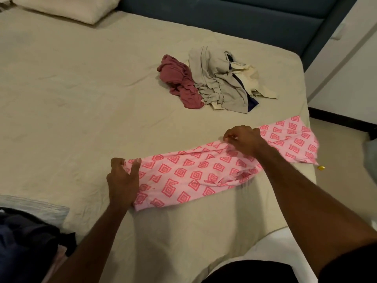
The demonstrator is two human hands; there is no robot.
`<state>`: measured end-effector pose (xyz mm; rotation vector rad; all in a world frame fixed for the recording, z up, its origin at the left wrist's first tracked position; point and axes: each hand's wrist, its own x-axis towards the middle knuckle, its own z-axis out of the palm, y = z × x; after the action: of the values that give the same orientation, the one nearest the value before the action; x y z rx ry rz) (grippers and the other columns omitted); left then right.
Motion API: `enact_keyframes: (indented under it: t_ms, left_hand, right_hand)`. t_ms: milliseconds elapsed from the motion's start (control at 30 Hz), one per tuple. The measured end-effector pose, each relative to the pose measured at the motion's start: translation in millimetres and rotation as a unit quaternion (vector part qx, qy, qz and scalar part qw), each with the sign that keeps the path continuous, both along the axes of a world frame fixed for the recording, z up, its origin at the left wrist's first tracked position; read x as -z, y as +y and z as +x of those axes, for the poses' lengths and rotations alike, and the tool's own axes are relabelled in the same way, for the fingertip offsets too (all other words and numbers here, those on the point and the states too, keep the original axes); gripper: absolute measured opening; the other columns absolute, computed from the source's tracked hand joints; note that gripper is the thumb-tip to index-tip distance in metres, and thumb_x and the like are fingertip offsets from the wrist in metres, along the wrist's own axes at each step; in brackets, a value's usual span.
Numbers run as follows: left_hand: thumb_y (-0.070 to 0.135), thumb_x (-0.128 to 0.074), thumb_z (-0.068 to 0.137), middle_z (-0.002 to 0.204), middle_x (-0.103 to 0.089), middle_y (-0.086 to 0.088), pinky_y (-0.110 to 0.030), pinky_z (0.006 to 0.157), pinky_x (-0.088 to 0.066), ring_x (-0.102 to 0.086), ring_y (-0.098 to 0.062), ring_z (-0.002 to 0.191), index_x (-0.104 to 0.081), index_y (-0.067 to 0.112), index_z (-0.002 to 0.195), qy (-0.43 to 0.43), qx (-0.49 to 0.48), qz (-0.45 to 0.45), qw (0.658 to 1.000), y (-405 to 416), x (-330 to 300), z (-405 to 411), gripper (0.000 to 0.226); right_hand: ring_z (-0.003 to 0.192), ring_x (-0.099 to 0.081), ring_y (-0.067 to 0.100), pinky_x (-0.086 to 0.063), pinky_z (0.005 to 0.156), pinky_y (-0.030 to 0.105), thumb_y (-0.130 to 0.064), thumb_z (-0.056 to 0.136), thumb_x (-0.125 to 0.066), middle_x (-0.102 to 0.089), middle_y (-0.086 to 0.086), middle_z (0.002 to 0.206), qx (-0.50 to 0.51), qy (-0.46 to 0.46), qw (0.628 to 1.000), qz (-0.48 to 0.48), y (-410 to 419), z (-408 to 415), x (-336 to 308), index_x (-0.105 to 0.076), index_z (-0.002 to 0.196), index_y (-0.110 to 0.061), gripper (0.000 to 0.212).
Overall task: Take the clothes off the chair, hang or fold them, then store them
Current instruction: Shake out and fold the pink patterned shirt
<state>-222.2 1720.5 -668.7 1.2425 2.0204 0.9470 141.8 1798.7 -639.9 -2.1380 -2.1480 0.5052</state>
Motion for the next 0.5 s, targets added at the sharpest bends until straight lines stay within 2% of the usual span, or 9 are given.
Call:
enact_keyframes:
  t_ms: [67,133,233,300,400,500]
  left_hand:
    - [0.039,-0.067,0.095,0.109,-0.061,-0.012,-0.033,0.073,-0.042,-0.054,-0.023,0.088,-0.050,0.002,0.127,-0.026,-0.050,-0.016,0.998,-7.9,-5.1,10.4,0.052]
    - [0.038,-0.070,0.093,0.118,-0.062,-0.015,-0.033,0.077,-0.044,-0.059,-0.027,0.095,-0.051,0.003,0.129,-0.048,-0.093,-0.020,0.994,-15.9,-7.7,18.6,0.054]
    - [0.034,-0.068,0.096,0.123,-0.064,-0.022,-0.041,0.085,-0.049,-0.064,-0.041,0.109,-0.053,0.001,0.127,-0.028,-0.089,-0.002,0.996,-22.3,-3.7,21.9,0.048]
    - [0.028,-0.065,0.098,0.120,-0.066,-0.024,-0.041,0.085,-0.051,-0.065,-0.043,0.107,-0.054,0.001,0.123,0.001,-0.069,0.014,0.997,-22.5,-1.5,19.7,0.038]
    - [0.023,-0.059,0.101,0.116,-0.068,-0.023,-0.036,0.079,-0.046,-0.066,-0.041,0.102,-0.056,0.000,0.122,0.028,-0.028,0.021,0.999,-19.5,-3.0,12.9,0.031]
    - [0.030,-0.056,0.103,0.113,-0.070,-0.017,-0.040,0.082,-0.054,-0.068,-0.038,0.098,-0.058,0.009,0.118,0.035,0.017,0.024,0.999,-18.4,-0.4,1.6,0.026]
  right_hand:
    - [0.121,-0.051,0.023,-0.030,0.103,0.051,-0.036,0.103,-0.053,-0.065,-0.004,0.124,0.015,-0.002,0.999,0.030,2.8,0.2,0.5,-0.069,0.113,-0.034,0.018]
    - [0.128,-0.045,0.022,-0.025,0.106,0.051,-0.040,0.098,-0.061,-0.062,-0.004,0.129,0.005,0.004,1.000,0.026,3.6,-2.7,3.0,-0.067,0.114,-0.034,0.018]
    - [0.133,-0.039,0.021,-0.021,0.110,0.050,-0.054,0.084,-0.075,-0.057,-0.008,0.135,-0.053,0.031,0.997,-0.053,-2.2,-8.4,7.5,-0.064,0.118,-0.038,0.039]
    - [0.134,-0.038,0.020,-0.021,0.110,0.052,-0.050,0.085,-0.075,-0.056,-0.010,0.137,-0.080,0.013,0.995,-0.050,-2.7,-8.3,12.0,-0.065,0.117,-0.037,0.036]
    - [0.127,-0.046,0.020,-0.024,0.106,0.051,-0.040,0.095,-0.065,-0.063,-0.010,0.128,-0.055,0.038,0.998,0.003,3.7,-4.1,10.3,-0.071,0.110,-0.033,0.018]
    - [0.111,-0.059,0.022,-0.031,0.107,0.051,-0.039,0.102,-0.054,-0.071,-0.007,0.108,-0.055,0.060,0.996,-0.026,9.7,-2.9,-1.8,-0.072,0.109,-0.033,0.020]
